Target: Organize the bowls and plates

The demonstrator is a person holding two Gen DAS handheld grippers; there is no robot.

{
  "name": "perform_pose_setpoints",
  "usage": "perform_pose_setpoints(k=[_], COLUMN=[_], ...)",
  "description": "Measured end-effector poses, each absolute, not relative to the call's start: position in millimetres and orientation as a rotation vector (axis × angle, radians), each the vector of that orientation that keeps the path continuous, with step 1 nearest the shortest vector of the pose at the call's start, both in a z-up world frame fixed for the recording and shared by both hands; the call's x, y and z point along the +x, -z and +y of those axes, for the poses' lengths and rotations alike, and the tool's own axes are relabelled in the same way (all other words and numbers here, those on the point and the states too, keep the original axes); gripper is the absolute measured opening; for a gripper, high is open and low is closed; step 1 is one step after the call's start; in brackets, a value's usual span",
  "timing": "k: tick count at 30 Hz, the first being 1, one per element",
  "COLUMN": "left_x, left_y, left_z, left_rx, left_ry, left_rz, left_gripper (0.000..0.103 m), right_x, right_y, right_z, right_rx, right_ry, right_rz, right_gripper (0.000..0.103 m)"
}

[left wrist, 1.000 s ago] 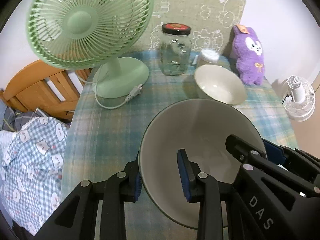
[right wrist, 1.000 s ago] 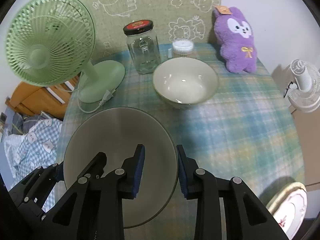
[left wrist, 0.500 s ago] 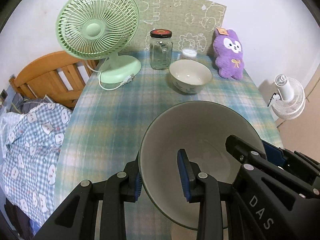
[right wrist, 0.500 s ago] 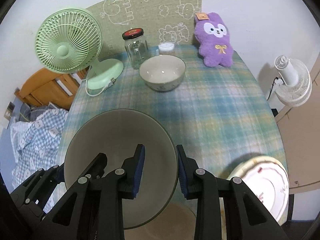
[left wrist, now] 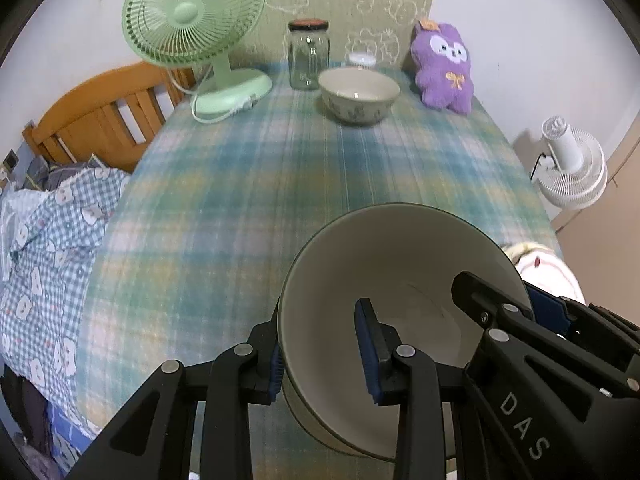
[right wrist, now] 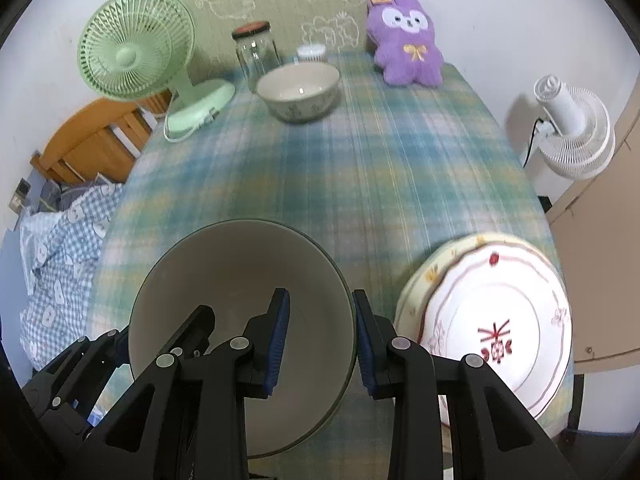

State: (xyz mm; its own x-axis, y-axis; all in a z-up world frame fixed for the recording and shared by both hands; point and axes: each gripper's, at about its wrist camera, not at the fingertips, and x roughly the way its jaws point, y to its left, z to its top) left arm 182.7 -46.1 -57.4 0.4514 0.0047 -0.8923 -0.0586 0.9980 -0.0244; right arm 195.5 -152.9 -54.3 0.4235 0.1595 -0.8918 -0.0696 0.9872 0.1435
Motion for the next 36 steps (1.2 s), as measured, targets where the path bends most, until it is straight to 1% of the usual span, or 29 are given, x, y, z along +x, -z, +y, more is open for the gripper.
perform_pose_setpoints(k=[9, 20, 21, 22, 23, 25, 36], left_x=[173.7, 170.0, 169.7, 169.4, 169.4, 169.1, 171.8], left_y=[75.5, 75.7, 75.8, 76.0, 76.3, 78.5, 86.9], left_z=[-53.3, -59.1, -59.7, -60.7, -60.3, -60.1, -57.6], left_rx=[-0.028, 0.014, 0.023, 0.035, 0.04, 0.052, 0.074], left_ry=[-0.053, -0.076, -0.079, -0.082, -0.084, -0.095, -0.112], left_rz=[1.145, 1.127, 1.128, 1.129, 1.132, 1.143, 1.159], left_gripper=[0.031, 0.031, 0.032, 0.037, 0.039, 0.042, 0.043], right_x=[188.1, 188.9, 188.5, 188.4, 188.2, 188.0, 191.2], right_y=[77.0, 85.3, 86.7, 87.1, 88.0, 90.8, 97.9], right_z=[-157.5, -162.8, -163.8, -163.9, -163.8, -163.5, -160.8], right_rx=[0.107, 0.168, 0.177, 0.179, 0.18, 0.189, 0.17], right_ry=[-0.155, -0.18, -0.186, -0.189, -0.193, -0.204, -0.186], right_rz=[1.177, 1.185, 1.187, 1.187, 1.188, 1.197, 1.206], right_gripper=[0.035, 0.034, 0.034, 0.032, 0.029, 0.026, 0.022])
